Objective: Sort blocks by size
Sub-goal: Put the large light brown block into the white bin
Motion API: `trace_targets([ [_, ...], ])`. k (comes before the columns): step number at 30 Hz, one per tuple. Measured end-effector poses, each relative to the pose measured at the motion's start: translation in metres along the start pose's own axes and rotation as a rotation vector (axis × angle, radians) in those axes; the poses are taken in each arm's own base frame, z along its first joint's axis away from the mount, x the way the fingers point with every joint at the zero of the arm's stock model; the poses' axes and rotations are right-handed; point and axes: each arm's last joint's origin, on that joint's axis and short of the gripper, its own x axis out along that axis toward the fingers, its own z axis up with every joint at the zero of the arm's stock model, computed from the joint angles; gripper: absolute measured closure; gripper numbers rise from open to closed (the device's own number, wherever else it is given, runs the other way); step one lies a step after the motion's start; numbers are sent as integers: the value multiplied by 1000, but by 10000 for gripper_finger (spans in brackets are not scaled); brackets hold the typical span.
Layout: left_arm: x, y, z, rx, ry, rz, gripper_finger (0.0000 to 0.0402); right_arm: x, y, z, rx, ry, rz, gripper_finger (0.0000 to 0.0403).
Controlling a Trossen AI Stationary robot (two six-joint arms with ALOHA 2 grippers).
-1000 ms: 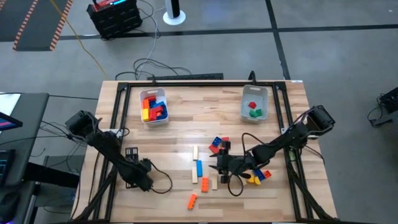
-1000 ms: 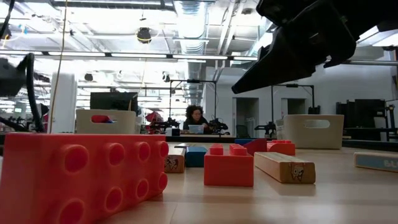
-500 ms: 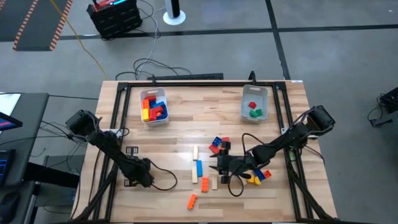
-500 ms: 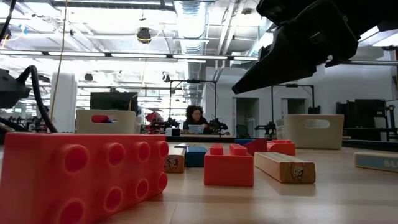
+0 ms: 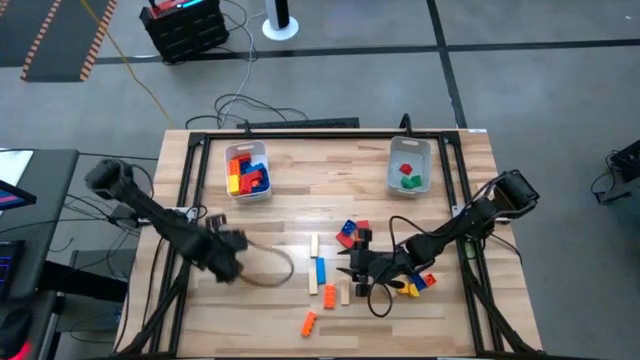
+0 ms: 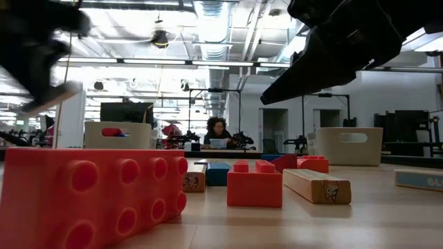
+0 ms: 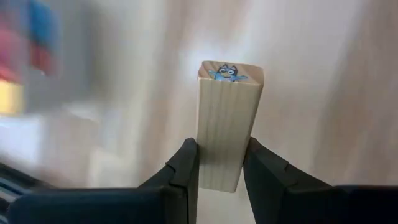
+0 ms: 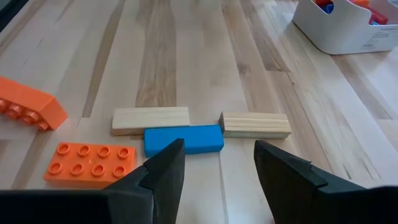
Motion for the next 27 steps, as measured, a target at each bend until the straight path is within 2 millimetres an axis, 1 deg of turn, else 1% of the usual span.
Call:
trace_targets([
  [3, -6, 23, 14, -128, -151, 71, 314, 0, -1, 1, 10, -6, -1, 182],
  [6, -5, 50, 26, -265, -242, 199, 306, 0, 0, 3, 20, -25, 3, 182],
  [9, 2, 77, 38, -353, -243, 305, 300, 0, 0, 4, 21, -33, 4, 182],
  [14, 21, 116, 55, -422, -209, 389, 298, 0, 0, 3, 18, -29, 3, 182],
  [18, 33, 144, 57, -464, -159, 404, 295, -1, 2, 2, 9, -20, 6, 182],
  [21, 40, 162, 53, -501, -99, 417, 286, -2, 4, 1, 3, -18, 12, 182],
  [24, 47, 176, 49, -536, -55, 382, 270, -2, 4, 1, 2, -18, 13, 182],
  [27, 56, 184, 44, -558, -37, 328, 251, -3, 6, 0, 3, -12, 15, 182],
])
